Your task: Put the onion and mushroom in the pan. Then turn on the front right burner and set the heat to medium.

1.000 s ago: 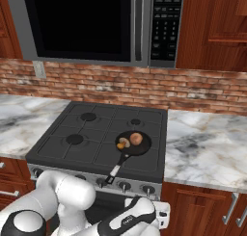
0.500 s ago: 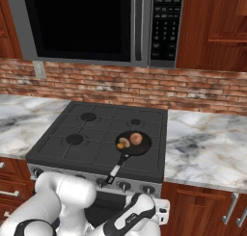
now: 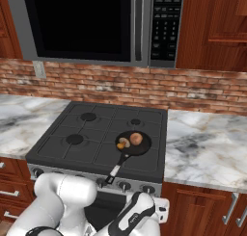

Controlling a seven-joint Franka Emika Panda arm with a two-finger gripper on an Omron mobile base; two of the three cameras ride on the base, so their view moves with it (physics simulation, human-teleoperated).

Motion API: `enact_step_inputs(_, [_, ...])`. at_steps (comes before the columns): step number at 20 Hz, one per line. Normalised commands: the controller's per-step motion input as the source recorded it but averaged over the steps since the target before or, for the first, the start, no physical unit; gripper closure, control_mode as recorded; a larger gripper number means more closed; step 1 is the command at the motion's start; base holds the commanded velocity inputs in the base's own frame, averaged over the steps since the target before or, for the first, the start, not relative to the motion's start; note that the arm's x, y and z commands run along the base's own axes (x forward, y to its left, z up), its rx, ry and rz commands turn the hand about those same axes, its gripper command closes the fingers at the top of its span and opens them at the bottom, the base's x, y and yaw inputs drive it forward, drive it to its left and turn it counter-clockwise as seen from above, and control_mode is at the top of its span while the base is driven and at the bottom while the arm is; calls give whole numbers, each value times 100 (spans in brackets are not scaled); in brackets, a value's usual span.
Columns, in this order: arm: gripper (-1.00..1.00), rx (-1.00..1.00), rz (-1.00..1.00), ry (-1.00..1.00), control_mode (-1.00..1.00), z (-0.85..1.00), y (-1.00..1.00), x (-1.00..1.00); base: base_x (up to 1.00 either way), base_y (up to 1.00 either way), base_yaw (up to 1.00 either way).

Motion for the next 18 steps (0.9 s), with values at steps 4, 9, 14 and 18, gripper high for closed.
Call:
enact_step_inputs(4, [-100, 0, 0, 0, -100, -12, -1, 0, 0, 0, 0])
enact_step_inputs(9, [-100, 0, 0, 0, -100, 0, -3, 7, 0, 0, 0])
enact_step_inputs(14, [-100, 0, 0, 0, -100, 0, -9, 12, 0, 0, 0])
enact_step_inputs(18, [-100, 0, 0, 0, -100, 0, -12, 13, 0, 0, 0])
